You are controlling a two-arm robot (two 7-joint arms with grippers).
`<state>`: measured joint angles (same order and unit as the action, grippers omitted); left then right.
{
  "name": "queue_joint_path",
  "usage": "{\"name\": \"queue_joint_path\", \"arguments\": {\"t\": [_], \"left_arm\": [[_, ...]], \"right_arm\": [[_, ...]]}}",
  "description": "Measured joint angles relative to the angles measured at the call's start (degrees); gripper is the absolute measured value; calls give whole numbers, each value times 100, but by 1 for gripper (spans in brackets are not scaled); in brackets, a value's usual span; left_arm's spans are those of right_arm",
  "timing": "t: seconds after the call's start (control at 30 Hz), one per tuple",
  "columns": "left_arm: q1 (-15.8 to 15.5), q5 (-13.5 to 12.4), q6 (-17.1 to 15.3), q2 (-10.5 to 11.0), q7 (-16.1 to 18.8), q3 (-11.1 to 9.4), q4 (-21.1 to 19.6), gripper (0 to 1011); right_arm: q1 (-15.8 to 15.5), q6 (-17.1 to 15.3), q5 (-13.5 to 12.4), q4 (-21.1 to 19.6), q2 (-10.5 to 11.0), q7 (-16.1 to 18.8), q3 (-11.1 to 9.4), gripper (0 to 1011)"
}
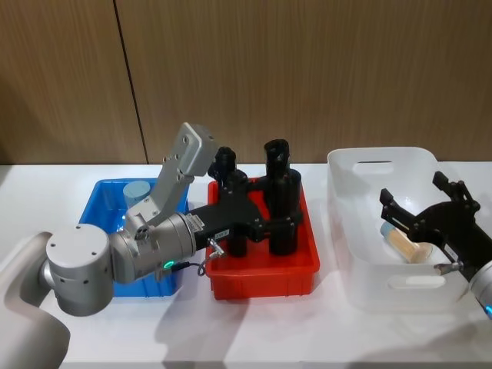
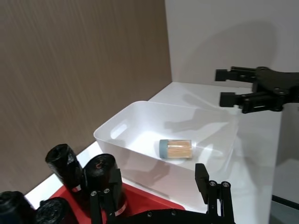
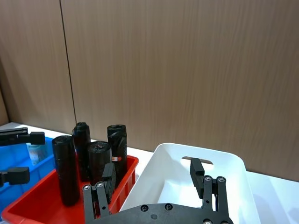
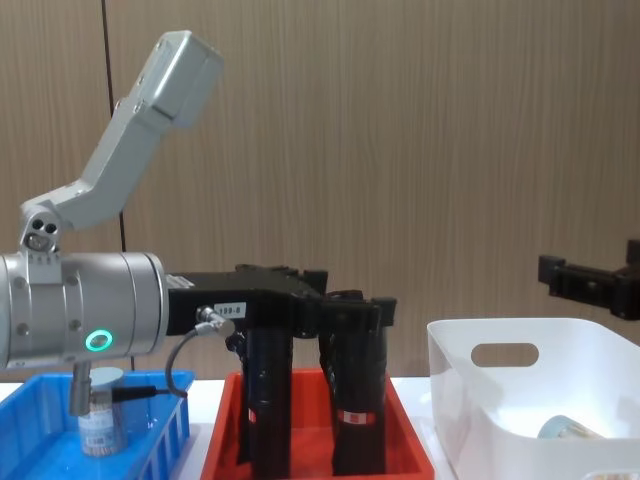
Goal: Pick the cotton swabs from the blue box and place them into the white box.
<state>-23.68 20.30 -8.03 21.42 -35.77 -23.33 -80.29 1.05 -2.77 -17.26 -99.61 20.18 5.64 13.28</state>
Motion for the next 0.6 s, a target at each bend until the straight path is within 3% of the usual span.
{"name": "queue_joint_path", "arguments": {"t": [0.23, 0.6], "left_arm": [[149, -130, 108, 7, 511, -39, -190, 1004], [395, -342, 288, 18, 1366, -107, -506, 1004]], "right_arm": [[-177, 78, 72, -152, -79, -172, -38, 1002], [-189, 83, 81, -163, -85, -183, -40, 1001]]}}
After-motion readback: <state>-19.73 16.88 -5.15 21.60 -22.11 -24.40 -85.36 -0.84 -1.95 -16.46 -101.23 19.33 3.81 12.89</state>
